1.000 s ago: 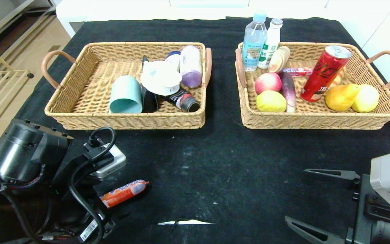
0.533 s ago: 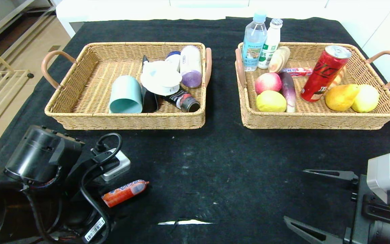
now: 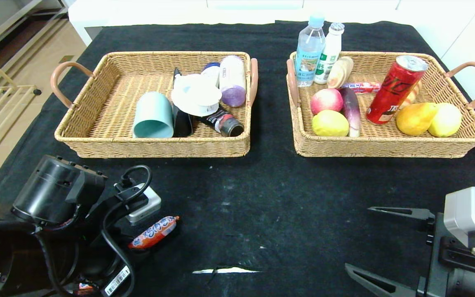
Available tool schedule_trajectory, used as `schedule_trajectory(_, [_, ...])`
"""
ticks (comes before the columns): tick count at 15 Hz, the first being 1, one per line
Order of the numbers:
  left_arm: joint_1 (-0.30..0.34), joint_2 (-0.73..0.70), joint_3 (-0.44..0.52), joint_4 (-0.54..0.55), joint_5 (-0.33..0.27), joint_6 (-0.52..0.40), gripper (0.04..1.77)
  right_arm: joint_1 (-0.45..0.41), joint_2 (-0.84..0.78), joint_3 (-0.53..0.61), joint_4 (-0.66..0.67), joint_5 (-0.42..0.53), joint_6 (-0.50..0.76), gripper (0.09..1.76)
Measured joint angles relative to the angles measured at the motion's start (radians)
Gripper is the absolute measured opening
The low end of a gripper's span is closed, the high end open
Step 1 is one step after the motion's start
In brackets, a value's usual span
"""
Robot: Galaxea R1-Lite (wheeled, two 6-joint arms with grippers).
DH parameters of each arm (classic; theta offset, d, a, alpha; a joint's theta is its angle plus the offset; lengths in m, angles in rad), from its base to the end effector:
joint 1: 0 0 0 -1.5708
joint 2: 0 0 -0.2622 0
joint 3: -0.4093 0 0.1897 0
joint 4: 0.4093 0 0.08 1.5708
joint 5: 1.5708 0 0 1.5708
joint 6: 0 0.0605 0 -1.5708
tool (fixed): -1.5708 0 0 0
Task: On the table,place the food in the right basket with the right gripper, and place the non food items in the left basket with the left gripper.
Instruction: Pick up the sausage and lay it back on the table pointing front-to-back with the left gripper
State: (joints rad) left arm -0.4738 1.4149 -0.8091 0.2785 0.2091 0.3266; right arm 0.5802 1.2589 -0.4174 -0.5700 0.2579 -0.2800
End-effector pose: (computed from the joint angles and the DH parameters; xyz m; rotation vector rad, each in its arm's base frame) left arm 0.2136 -0.0954 0.1143 0.6023 0.7941 -0.3845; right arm 0.1799 0.1364 0.1329 -0.3066 0.1577 0.8668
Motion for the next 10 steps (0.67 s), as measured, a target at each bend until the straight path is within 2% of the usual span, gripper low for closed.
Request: schedule_trajectory(10, [-0.010, 0.014, 0.019, -0.008, 0.001, 0.000, 0.45, -0.001, 0.002, 0.000, 0.000, 0.001, 0.000, 1.71])
